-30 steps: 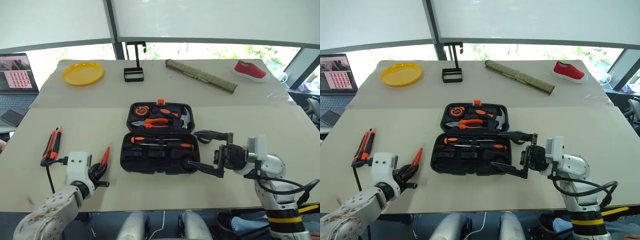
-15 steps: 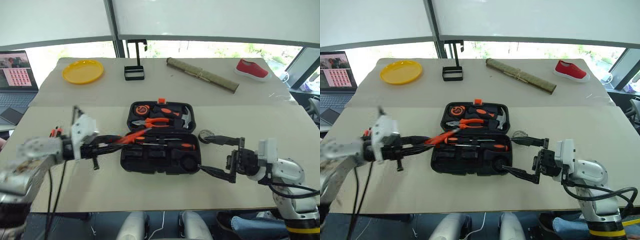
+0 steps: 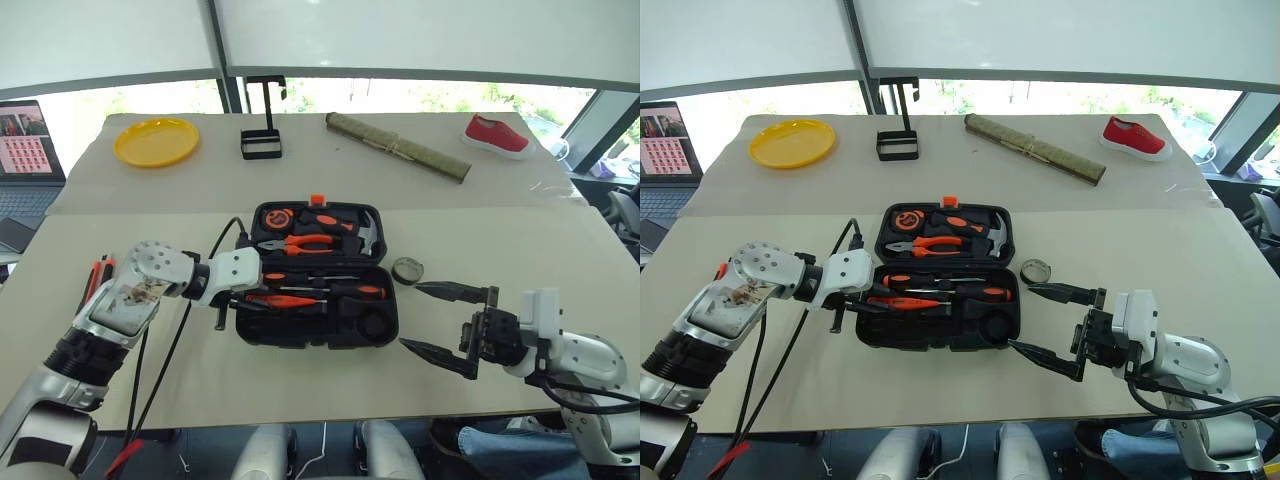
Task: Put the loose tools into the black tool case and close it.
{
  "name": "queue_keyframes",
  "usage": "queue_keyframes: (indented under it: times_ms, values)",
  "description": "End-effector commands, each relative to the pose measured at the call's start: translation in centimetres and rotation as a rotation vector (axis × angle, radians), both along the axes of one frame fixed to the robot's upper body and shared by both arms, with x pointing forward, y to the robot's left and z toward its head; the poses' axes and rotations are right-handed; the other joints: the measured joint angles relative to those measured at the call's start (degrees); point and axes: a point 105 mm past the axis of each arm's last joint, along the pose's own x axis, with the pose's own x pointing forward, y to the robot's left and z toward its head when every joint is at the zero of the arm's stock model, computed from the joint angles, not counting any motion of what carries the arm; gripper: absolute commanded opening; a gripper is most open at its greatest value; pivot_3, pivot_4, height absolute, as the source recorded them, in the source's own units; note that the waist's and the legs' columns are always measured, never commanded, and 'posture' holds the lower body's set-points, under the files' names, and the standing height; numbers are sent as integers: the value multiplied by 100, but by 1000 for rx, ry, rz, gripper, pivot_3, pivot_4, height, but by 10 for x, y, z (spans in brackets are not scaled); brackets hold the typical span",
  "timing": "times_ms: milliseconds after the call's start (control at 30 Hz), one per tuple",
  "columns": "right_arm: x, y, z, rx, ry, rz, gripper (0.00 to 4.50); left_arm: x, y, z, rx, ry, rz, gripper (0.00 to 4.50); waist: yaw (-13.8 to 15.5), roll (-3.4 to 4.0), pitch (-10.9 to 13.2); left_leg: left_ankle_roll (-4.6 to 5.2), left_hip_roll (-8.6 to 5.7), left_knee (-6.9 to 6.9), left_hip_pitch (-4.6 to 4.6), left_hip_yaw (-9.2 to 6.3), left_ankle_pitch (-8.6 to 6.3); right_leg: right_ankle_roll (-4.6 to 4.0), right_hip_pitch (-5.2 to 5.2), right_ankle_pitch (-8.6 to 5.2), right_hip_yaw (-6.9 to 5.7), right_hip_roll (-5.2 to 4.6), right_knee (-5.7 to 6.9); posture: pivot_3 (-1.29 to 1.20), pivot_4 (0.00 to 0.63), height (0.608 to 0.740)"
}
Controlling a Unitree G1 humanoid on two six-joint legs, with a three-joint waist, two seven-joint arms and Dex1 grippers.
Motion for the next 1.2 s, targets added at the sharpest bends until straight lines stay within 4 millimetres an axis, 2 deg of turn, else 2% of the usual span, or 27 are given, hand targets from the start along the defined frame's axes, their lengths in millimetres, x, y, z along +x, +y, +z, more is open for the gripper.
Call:
queue_keyframes:
  times_ms: [33, 267, 500, 567, 633, 767, 933, 1067, 1100, 1167, 1200]
  values:
    - [-3, 2, 10, 24, -40, 7, 4500, 3, -2, -2, 26, -14, -9, 466, 5, -1, 1, 1, 0, 3, -1, 0, -1, 1, 0, 0, 0, 0, 1, 0, 150, 740]
    - [-2, 3, 8, 28, -34, 17, 4500, 4, -12, -8, 42, -8, -27, 466, 13, -1, 0, 2, -1, 5, -3, -1, -1, 2, 1, 0, -1, -1, 3, 0, 150, 740]
    - [-2, 4, 7, 32, -29, 28, 4500, 2, -14, -13, 97, 44, -21, 466, 59, -1, 0, 11, -7, 13, 0, -3, 3, 11, 12, 3, -2, -6, 3, 0, 150, 740]
    - [-2, 4, 7, 33, -28, 29, 4500, 0, -16, -12, 72, 66, -12, 1489, 50, -1, 0, 11, -7, 13, 3, -2, 3, 12, 14, 4, -1, -5, 3, 0, 150, 740]
    - [-2, 4, 7, 35, -28, 30, 4500, -3, -15, -9, 56, 77, -16, 2170, 20, -1, 0, 11, -6, 13, 3, -2, 3, 12, 12, 4, -1, -4, 4, 0, 150, 740]
    - [-2, 4, 6, 38, -19, 36, 4500, 4, -19, 12, -49, 6, -7, 3631, -9, -2, 1, 11, -2, 11, -3, -2, 3, 10, 0, 4, 2, -1, 8, 0, 150, 740]
    - [-1, 4, 3, 39, 0, 40, 4500, 10, -21, 35, -171, -61, -13, 3631, 0, -2, 1, 10, -4, 16, -6, -3, 4, 9, 0, 5, 0, -4, 12, 0, 150, 740]
    - [-1, 3, 3, 42, 6, 37, 4500, 12, -19, 41, -259, -55, 10, 3631, -3, -2, 1, 11, -6, 16, -6, -2, 4, 10, -1, 5, 1, -5, 10, 0, 150, 740]
    - [-1, 4, 2, 43, 7, 36, 4500, 11, -19, 40, -276, -51, 7, 3117, -3, -2, 1, 10, -5, 16, -6, -2, 4, 10, -1, 5, 1, -5, 11, 0, 150, 740]
    - [-1, 4, 2, 44, 7, 33, 4500, 8, -19, 34, -291, -42, -10, 2551, -4, -2, 1, 10, -5, 16, -6, -2, 4, 10, -1, 5, 1, -5, 12, 0, 150, 740]
    - [0, 4, 2, 47, 6, 29, 4500, 8, -20, 31, -309, -40, -7, 2084, -4, -2, 0, 10, -5, 16, -6, -2, 4, 10, -1, 5, 1, -4, 11, 0, 150, 740]
